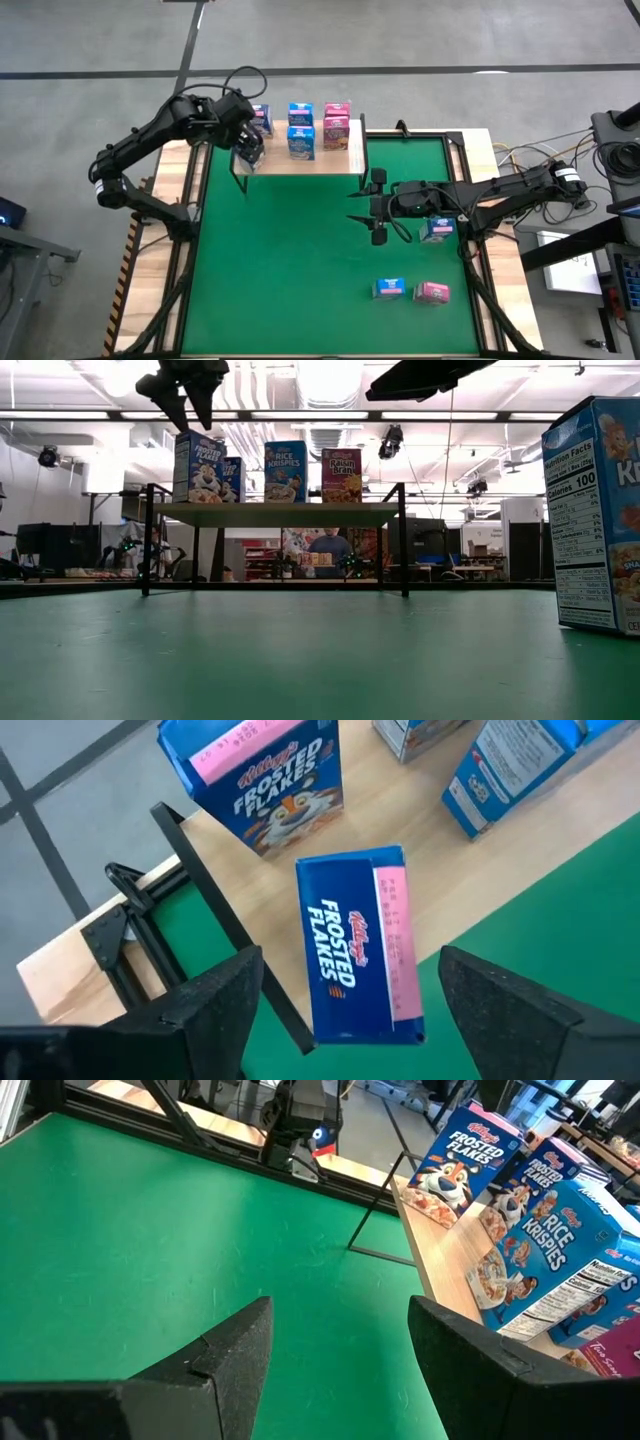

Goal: Stack cereal on shelf
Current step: Put the left blue cereal box on the shelf aligned with the other blue cereal box

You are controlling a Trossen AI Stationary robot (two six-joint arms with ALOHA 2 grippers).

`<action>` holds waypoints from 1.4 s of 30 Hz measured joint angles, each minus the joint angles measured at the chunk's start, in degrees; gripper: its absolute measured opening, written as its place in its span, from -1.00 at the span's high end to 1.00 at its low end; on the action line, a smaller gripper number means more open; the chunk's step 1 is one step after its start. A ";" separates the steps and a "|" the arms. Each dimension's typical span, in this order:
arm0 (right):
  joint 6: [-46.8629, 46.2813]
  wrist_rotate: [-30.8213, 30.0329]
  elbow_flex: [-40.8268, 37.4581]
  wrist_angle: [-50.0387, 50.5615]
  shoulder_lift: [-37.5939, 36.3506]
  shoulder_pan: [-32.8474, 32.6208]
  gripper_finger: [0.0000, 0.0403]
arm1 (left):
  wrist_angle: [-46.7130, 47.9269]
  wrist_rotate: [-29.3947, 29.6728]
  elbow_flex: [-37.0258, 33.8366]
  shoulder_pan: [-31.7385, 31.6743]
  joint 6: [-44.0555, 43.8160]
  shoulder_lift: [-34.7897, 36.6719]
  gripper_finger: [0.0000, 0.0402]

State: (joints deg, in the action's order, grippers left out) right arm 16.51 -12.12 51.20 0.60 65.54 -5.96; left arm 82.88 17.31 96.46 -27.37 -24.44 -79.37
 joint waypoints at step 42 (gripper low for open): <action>-0.28 -0.01 -0.02 0.90 0.02 0.00 -0.11 | -0.77 3.18 -0.60 -0.27 8.03 -5.03 -0.06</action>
State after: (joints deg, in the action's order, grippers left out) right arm 16.23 -12.13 51.18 1.50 65.56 -5.96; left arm 82.11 20.49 95.85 -27.64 -16.41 -84.40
